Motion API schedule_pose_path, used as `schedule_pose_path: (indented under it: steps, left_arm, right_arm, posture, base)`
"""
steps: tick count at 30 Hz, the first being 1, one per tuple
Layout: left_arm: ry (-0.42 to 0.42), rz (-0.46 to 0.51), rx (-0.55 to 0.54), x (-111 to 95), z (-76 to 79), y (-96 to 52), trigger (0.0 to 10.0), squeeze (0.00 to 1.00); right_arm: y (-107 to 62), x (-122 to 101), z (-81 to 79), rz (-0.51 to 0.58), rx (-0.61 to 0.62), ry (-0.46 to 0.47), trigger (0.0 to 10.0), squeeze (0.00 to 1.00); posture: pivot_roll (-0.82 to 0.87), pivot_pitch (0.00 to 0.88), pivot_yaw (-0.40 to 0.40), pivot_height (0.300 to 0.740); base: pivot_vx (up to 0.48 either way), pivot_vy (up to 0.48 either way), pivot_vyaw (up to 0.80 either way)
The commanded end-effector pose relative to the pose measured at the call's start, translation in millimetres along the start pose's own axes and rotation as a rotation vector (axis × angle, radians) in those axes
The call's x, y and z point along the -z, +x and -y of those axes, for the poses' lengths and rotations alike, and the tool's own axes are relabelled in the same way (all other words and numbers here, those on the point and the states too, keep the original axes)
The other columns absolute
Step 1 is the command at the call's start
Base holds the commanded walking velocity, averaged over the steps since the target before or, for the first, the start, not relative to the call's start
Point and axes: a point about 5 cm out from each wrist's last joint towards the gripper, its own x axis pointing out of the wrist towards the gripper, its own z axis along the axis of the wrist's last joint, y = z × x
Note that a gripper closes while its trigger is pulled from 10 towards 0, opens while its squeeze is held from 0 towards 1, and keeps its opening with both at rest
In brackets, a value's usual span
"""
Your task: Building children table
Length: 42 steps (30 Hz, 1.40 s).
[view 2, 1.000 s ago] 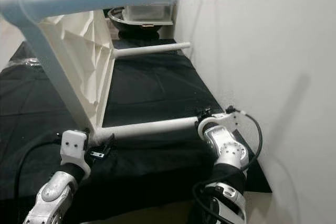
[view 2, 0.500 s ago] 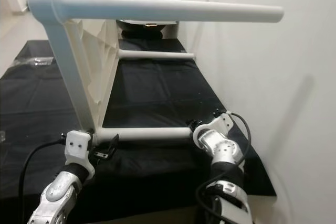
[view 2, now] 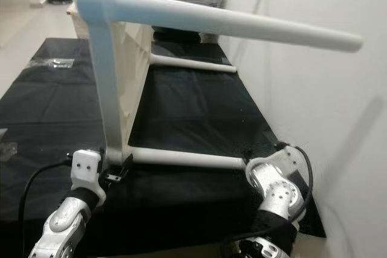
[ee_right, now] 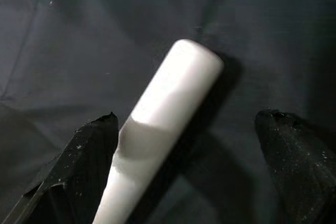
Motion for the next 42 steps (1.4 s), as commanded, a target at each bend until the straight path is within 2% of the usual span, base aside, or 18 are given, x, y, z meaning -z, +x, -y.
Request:
schedule_pose_path:
  steps: [1, 3, 5, 6, 7, 8, 9, 11, 12, 13, 14, 16, 17, 19, 25, 35, 39, 42]
  left_arm:
    - [0.005, -0.018, 0.007, 3, 1.6, -1.1, 10.0, 0.00]
    - [0.003, -0.022, 0.017, 4, 3.0, 0.2, 10.0, 0.00]
    - [0.003, -0.022, 0.017, 4, 3.0, 0.2, 10.0, 0.00]
    - [0.004, -0.023, 0.021, 4, 3.6, 1.0, 10.0, 0.00]
    - [0.004, -0.023, 0.021, 4, 3.6, 1.0, 10.0, 0.00]
    - [0.004, -0.023, 0.023, 4, 4.1, 2.0, 10.0, 0.00]
    - [0.004, -0.023, 0.023, 4, 4.1, 2.0, 10.0, 0.00]
    - [0.005, -0.021, 0.022, 4, 4.4, 3.6, 10.0, 0.00]
    - [0.006, -0.020, 0.020, 5, 4.5, 4.4, 10.0, 0.00]
    - [0.006, -0.020, 0.020, 5, 4.5, 4.4, 10.0, 0.00]
    - [0.008, -0.018, 0.016, 4, 4.4, 4.9, 10.0, 0.00]
    - [0.009, -0.014, 0.007, 4, 3.9, 5.5, 10.0, 0.00]
    - [0.009, -0.014, 0.007, 4, 3.9, 5.5, 10.0, 0.00]
    - [0.008, -0.010, 0.001, 3, 3.1, 5.4, 10.0, 0.00]
    - [-0.005, 0.002, 0.033, 1, 3.8, 7.2, 10.0, 0.00]
    - [-0.019, 0.012, 0.286, -8, 23.1, 17.8, 10.0, 0.00]
    - [-0.009, 0.013, 0.348, -10, 28.1, 23.7, 10.0, 0.00]
    - [0.012, 0.018, 0.426, -14, 34.1, 33.8, 10.0, 0.00]
  right_arm:
    - [3.4, 10, 27.2, -0.068, 0.112, 0.018, 10.0, 1.00]
    - [-13.8, -12, 12.9, 0.059, -0.010, -0.082, 10.0, 1.00]
    - [-13.8, -12, 12.9, 0.059, -0.010, -0.082, 10.0, 1.00]
    - [-25.4, -27, -8.2, 0.176, -0.139, -0.251, 10.0, 1.00]
    - [-25.4, -27, -8.2, 0.176, -0.139, -0.251, 10.0, 1.00]
    - [-40.3, -40, -32.0, 0.330, -0.265, -0.447, 10.0, 1.00]
    - [-40.3, -40, -32.0, 0.330, -0.265, -0.447, 10.0, 1.00]
    - [-67.8, -54, -71.8, 0.625, -0.449, -0.779, 10.0, 0.98]
    - [-79.9, -60, -86.4, 0.779, -0.495, -0.886, 10.0, 0.51]
    - [-79.9, -60, -86.4, 0.779, -0.495, -0.886, 10.0, 0.51]
    - [-90.7, -67, -98.7, 0.971, -0.497, -0.978, 10.0, 0.00]
    - [-103.6, -78, -110.6, 1.217, -0.454, -1.075, 10.0, 0.00]
    - [-103.6, -78, -110.6, 1.217, -0.454, -1.075, 10.0, 0.00]
    - [-111.8, -91, -111.0, 1.407, -0.325, -1.136, 10.0, 0.00]
    - [-118.0, -94, -99.7, 1.545, -0.165, -1.176, 10.0, 0.00]
    - [-88.6, -55, -70.6, 1.438, -0.226, -1.338, 10.0, 0.00]
    - [-84.4, -54, -61.4, 1.445, -0.181, -1.349, 10.0, 0.00]
    - [-94.3, -78, -61.6, 1.573, -0.051, -1.285, 10.0, 0.00]
  posture:
    - [-0.06, 0.000, -0.094, 0.740]
    - [-0.06, 0.000, -0.085, 0.740]
    - [-0.06, 0.000, -0.085, 0.740]
    - [-0.07, 0.000, -0.083, 0.740]
    - [-0.07, 0.000, -0.083, 0.740]
    - [-0.06, 0.000, -0.085, 0.740]
    - [-0.06, 0.000, -0.085, 0.740]
    - [-0.06, 0.000, -0.086, 0.740]
    - [-0.05, 0.000, -0.090, 0.740]
    - [-0.05, 0.000, -0.090, 0.740]
    - [-0.04, 0.000, -0.094, 0.740]
    - [-0.04, 0.000, -0.103, 0.740]
    - [-0.04, 0.000, -0.103, 0.740]
    - [-0.04, 0.000, -0.110, 0.740]
    - [-0.04, 0.000, -0.115, 0.740]
    - [-0.08, 0.000, -0.092, 0.740]
    - [-0.09, 0.000, -0.078, 0.740]
    - [-0.11, 0.000, -0.065, 0.740]
  base:
    - [0.000, 0.000, 0.00]
    - [0.000, 0.000, 0.00]
    - [0.000, 0.000, 0.00]
    - [0.000, 0.000, 0.00]
    - [0.000, 0.000, 0.00]
    - [0.000, 0.000, 0.00]
    - [0.000, 0.000, 0.00]
    - [0.000, 0.000, 0.00]
    - [0.000, 0.000, 0.00]
    - [0.000, 0.000, 0.00]
    - [0.000, 0.000, 0.00]
    - [0.000, 0.000, 0.00]
    - [0.000, 0.000, 0.00]
    - [0.000, 0.000, 0.00]
    - [0.000, 0.000, 0.00]
    - [0.000, 0.000, 0.00]
    - [0.000, 0.000, 0.00]
    - [0.000, 0.000, 0.00]
